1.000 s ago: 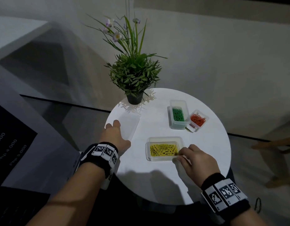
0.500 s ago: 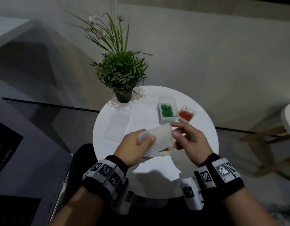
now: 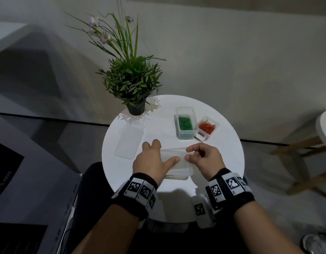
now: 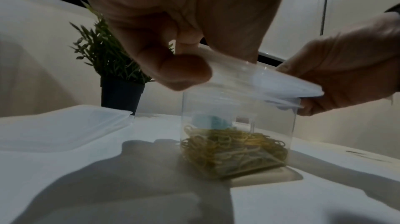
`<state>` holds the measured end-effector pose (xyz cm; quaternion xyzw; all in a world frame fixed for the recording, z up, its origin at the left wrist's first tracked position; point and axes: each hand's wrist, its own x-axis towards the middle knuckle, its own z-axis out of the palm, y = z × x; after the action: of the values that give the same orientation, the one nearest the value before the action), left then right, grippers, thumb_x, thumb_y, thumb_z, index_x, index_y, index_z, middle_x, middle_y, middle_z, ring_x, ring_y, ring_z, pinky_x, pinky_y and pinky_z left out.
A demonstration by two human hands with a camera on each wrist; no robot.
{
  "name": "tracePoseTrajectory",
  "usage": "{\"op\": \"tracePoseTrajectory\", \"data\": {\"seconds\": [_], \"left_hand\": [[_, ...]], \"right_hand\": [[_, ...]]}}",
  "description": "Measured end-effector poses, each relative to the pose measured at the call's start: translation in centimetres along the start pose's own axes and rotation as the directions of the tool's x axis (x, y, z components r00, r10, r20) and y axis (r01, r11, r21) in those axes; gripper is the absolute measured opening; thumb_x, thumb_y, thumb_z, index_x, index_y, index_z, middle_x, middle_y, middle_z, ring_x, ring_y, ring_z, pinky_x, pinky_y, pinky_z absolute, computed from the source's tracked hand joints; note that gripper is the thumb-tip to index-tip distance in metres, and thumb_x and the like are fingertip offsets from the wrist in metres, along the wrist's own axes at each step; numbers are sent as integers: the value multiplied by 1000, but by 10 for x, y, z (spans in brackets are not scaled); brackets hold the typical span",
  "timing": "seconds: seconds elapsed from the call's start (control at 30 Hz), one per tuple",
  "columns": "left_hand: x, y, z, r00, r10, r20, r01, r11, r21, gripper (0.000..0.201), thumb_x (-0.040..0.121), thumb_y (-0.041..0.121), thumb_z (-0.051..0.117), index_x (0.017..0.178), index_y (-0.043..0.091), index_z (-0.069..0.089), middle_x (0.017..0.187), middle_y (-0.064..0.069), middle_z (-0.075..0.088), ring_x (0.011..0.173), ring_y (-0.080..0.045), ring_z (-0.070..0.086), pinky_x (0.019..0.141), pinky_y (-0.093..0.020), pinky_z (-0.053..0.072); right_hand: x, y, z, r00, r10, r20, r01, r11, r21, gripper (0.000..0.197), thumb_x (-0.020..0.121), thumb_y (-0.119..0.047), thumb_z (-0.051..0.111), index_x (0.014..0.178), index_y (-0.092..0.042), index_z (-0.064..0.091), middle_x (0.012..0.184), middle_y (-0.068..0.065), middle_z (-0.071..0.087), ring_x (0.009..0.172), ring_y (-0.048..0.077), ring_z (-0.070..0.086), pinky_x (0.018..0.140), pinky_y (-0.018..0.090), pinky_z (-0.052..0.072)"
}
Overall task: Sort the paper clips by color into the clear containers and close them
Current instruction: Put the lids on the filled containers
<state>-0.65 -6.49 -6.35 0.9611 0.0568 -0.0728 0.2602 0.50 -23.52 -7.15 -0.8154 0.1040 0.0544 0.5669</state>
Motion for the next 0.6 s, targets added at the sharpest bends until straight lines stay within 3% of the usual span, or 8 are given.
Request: {"op": "tracePoseTrajectory", "data": {"seconds": [0.1, 0.23, 0.33, 0.43, 0.5, 0.6], "left_hand": [[3, 0, 5, 997, -66, 42, 62, 993, 99, 67, 79, 76, 43, 117, 21, 43, 109, -3, 48, 97, -28, 59, 70, -33, 43], [6, 3, 14, 994, -96, 45, 98, 994, -42, 57, 90, 65, 36, 117, 16, 41, 115, -5, 45, 100, -31, 57, 77, -37, 44], [9, 2, 20, 987, -161, -18, 150, 950, -275, 45, 95, 52, 39, 112, 11, 44, 116, -9, 41, 107, -34, 51, 88, -41, 43], [10, 1, 25, 978, -193, -73, 157, 926, -344, 35, 98, 41, 40, 110, 10, 48, 117, -10, 43, 110, -30, 41, 90, -36, 34], [11, 1, 28, 979, -180, -95, 139, 932, -334, 31, 99, 37, 40, 110, 10, 50, 117, -11, 45, 109, -30, 40, 91, -36, 33], [13, 1, 29, 982, -157, -102, 125, 956, -265, 30, 98, 40, 41, 109, 13, 50, 116, -8, 44, 111, -28, 41, 92, -41, 39]], "right_hand": [[4, 6, 4, 998, -16, -57, 9, 993, -121, 18, 77, -11, 76, 87, -23, 66, 88, -1, 52, 75, 12, 49, 76, 25, 41], [-1, 9, 9, 992, -95, -77, 82, 983, -163, 12, 83, -21, 70, 95, -22, 65, 84, -1, 58, 68, 13, 53, 70, 25, 44], [-9, 9, 11, 987, -140, 77, 155, 956, -248, 51, 76, -33, 77, 121, -25, 56, 101, -4, 57, 82, 15, 58, 77, 26, 49], [-13, 11, 8, 974, -134, 185, 187, 931, -313, 87, 63, -41, 85, 137, -27, 42, 113, -9, 52, 97, 14, 57, 86, 26, 48], [-11, 9, 6, 971, -136, 199, 198, 921, -336, 86, 64, -41, 84, 137, -27, 41, 112, -10, 51, 98, 12, 56, 86, 24, 46], [-6, 7, 6, 981, -96, 171, 144, 942, -302, 62, 80, -39, 73, 134, -28, 45, 103, -6, 55, 86, 14, 56, 81, 25, 46]]}}
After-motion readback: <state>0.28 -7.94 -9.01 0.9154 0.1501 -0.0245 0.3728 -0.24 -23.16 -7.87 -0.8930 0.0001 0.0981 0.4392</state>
